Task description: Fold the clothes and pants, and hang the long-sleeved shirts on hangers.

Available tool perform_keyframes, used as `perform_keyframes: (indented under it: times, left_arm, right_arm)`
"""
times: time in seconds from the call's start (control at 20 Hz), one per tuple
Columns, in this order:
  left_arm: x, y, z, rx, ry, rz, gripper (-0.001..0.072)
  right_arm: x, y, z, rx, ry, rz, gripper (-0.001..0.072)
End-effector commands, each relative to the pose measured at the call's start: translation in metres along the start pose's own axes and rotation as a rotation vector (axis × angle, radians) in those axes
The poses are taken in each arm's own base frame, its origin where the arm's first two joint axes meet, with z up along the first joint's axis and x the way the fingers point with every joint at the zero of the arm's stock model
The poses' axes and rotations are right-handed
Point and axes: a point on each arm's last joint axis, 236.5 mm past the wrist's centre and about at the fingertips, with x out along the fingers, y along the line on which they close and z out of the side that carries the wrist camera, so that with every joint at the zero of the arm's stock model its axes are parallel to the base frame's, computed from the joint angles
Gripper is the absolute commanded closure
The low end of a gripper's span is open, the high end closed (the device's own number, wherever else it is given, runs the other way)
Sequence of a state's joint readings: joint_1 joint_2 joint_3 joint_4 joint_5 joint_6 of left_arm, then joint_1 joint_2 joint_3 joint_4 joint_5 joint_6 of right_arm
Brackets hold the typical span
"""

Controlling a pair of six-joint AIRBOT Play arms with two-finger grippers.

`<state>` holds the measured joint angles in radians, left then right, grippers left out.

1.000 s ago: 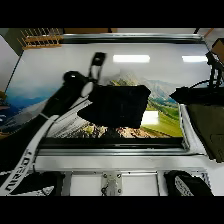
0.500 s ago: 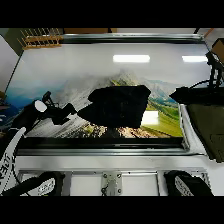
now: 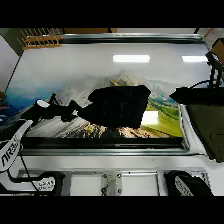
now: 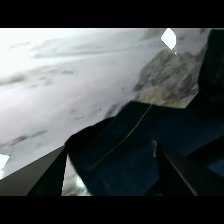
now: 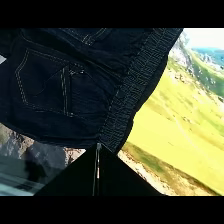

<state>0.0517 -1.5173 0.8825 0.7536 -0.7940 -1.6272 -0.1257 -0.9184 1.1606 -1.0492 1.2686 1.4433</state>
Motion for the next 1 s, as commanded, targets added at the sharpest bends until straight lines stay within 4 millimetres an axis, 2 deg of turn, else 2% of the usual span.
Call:
perform_keyframes:
  times: [0.0,0.05,0.15,0.2,0.25,0.35,0.45,0.55,0.6,0.65,0.7,0.8,0.95]
  left_arm:
    - [0.016,-0.012,0.007,0.048,0.021,0.007,0.0138]
    - [0.020,-0.015,0.005,0.056,0.040,0.007,0.0176]
    - [0.022,-0.021,0.001,0.075,0.057,0.005,0.0542]
    - [0.020,-0.024,0.001,0.086,0.054,0.001,0.0694]
    - [0.017,-0.028,-0.002,0.113,0.051,-0.002,0.0694]
    - [0.002,-0.030,-0.005,0.214,0.021,0.033,0.0694]
    - [-0.013,-0.026,-0.024,0.297,0.010,0.067,0.0693]
    - [-0.020,-0.019,-0.052,0.357,0.024,0.087,0.0693]
    - [-0.022,-0.015,-0.065,0.388,0.030,0.098,0.0693]
    - [-0.023,-0.012,-0.077,0.410,0.035,0.099,0.0693]
    - [-0.025,-0.012,-0.083,0.422,0.028,0.094,0.0693]
    - [-0.028,-0.013,-0.091,0.438,0.015,0.082,0.0693]
    - [-0.033,-0.015,-0.094,0.445,0.002,0.072,0.0693]
  right_arm:
    - [0.001,0.001,-0.007,0.000,0.032,0.003,0.0684]
    - [0.001,0.001,-0.009,0.001,0.039,0.004,0.0683]
    - [0.001,0.001,-0.012,0.001,0.052,0.007,0.0682]
    - [0.001,0.001,-0.015,-0.001,0.064,0.006,0.0684]
    - [0.001,-0.002,-0.016,-0.001,0.071,-0.006,0.0689]
    - [0.007,-0.024,-0.028,0.050,0.104,-0.096,0.0691]
    - [0.020,-0.067,-0.058,0.134,0.142,-0.294,0.0691]
    - [0.052,-0.074,-0.089,0.271,0.158,-0.300,0.0682]
    - [0.072,-0.069,-0.106,0.332,0.176,-0.259,0.0613]
    - [0.095,-0.061,-0.126,0.401,0.201,-0.197,0.0297]
    - [0.113,-0.055,-0.143,0.473,0.223,-0.150,0.0016]
    - [0.144,-0.050,-0.170,0.597,0.240,-0.094,0.0007]
    - [0.177,-0.046,-0.183,0.593,0.229,-0.072,0.0009]
